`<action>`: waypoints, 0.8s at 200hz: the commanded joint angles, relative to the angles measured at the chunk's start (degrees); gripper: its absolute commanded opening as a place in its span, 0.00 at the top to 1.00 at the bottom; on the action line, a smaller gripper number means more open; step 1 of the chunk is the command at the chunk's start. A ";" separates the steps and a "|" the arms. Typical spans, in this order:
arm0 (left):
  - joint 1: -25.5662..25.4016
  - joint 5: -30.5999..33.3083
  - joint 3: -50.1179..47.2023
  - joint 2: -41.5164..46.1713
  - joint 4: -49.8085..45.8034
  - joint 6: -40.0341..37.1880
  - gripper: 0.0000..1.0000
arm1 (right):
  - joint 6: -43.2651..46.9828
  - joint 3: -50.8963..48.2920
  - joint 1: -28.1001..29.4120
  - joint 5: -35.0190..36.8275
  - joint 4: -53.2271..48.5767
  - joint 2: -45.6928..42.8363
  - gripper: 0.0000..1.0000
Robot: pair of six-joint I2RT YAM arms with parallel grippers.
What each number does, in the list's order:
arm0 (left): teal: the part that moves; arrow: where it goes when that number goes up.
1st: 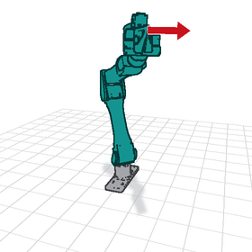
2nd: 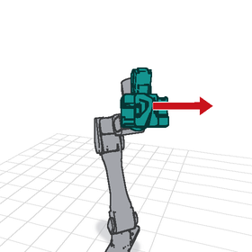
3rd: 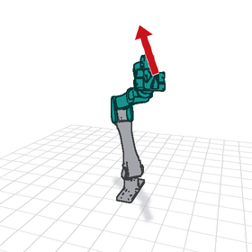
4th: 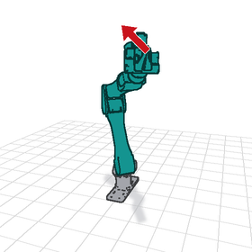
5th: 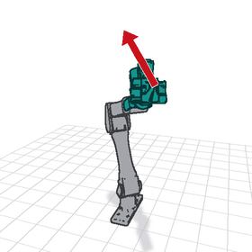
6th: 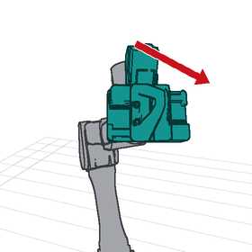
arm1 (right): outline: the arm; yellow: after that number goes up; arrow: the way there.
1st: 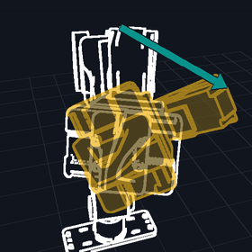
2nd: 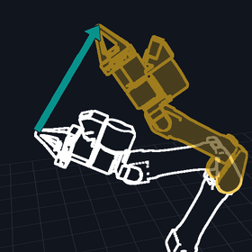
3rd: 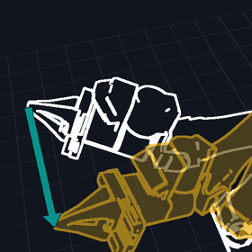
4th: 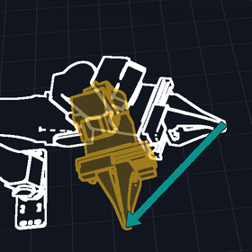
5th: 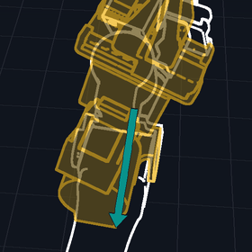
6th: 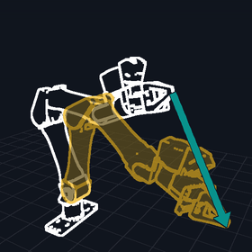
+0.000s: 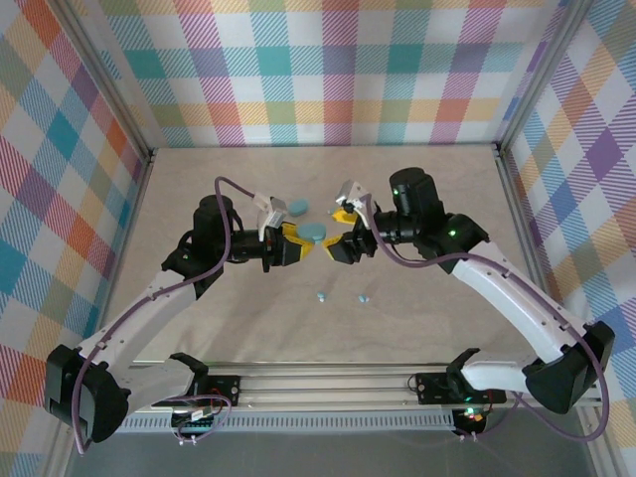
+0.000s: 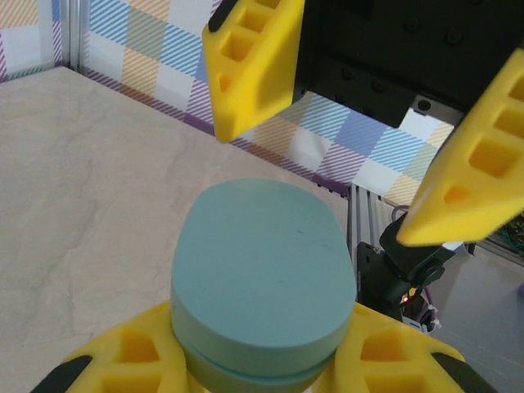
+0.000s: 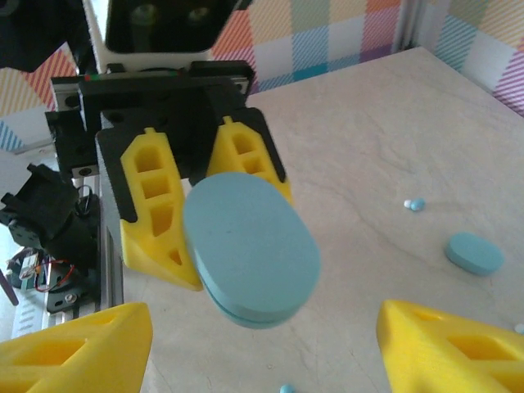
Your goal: Insert wireless bluetooth earbuds into charging case
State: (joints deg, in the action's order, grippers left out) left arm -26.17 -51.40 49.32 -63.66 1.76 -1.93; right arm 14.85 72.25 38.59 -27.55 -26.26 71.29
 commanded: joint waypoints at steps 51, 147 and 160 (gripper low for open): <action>-0.23 -0.90 -0.34 1.03 3.44 1.93 1.00 | 2.17 7.72 1.49 8.28 -2.99 6.72 0.28; -0.20 -0.19 -1.42 2.22 1.10 0.31 1.00 | -1.23 12.24 1.06 9.62 -5.41 9.42 0.28; -0.21 -0.27 -1.42 2.14 0.81 0.15 1.00 | -1.27 13.02 1.01 10.03 -6.11 9.89 0.29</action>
State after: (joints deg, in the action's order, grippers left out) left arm -26.04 -47.79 48.90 -63.18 3.75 -0.73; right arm 15.20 81.73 40.27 -20.62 -34.39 79.85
